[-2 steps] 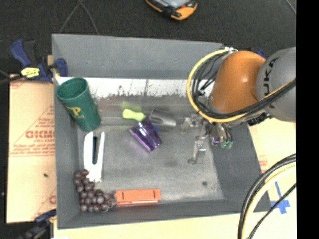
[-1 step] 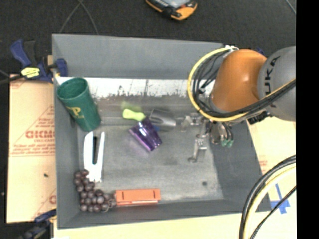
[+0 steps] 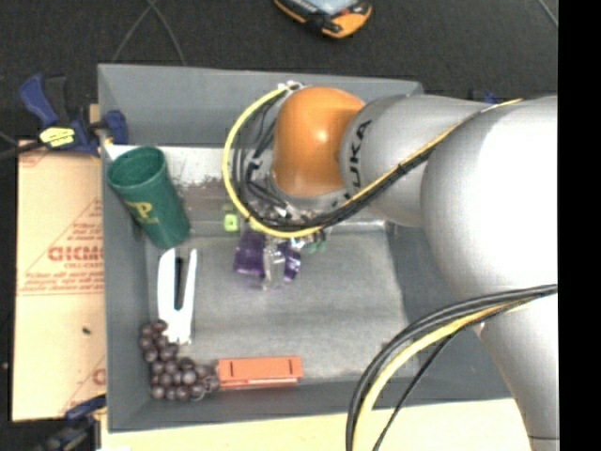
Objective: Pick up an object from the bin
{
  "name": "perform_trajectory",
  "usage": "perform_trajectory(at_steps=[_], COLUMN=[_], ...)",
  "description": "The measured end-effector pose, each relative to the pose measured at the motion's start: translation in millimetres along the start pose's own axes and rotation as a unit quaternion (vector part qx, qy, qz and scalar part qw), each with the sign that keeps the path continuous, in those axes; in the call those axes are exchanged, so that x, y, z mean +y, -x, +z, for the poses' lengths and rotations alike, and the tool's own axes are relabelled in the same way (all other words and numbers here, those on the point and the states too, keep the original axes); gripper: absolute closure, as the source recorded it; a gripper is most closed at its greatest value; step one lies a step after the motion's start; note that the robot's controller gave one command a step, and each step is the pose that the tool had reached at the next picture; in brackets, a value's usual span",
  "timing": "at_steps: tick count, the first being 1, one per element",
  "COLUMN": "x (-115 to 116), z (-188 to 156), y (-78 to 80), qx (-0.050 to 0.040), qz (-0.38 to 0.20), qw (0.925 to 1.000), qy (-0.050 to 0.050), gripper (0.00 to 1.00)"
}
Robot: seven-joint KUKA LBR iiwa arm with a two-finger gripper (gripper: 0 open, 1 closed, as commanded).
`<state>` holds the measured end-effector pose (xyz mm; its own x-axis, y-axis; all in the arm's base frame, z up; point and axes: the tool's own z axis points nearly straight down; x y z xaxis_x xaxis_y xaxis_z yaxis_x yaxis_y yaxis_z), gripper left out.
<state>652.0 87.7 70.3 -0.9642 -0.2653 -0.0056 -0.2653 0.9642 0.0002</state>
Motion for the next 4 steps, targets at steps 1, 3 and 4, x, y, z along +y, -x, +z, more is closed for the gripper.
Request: perform_trajectory(at_steps=[1,3,4], x=[-87.8,0.2,15.9], z=[-73.5,-3.5,-0.2], y=[-19.8,-10.0,-17.5], qx=[-0.0036,-0.0075,0.0023], qz=[0.170,0.213,0.001], qw=[0.9854,0.9770,1.0000], qy=[-0.004,-0.003,0.002], gripper=[0.00,0.00,1.00])
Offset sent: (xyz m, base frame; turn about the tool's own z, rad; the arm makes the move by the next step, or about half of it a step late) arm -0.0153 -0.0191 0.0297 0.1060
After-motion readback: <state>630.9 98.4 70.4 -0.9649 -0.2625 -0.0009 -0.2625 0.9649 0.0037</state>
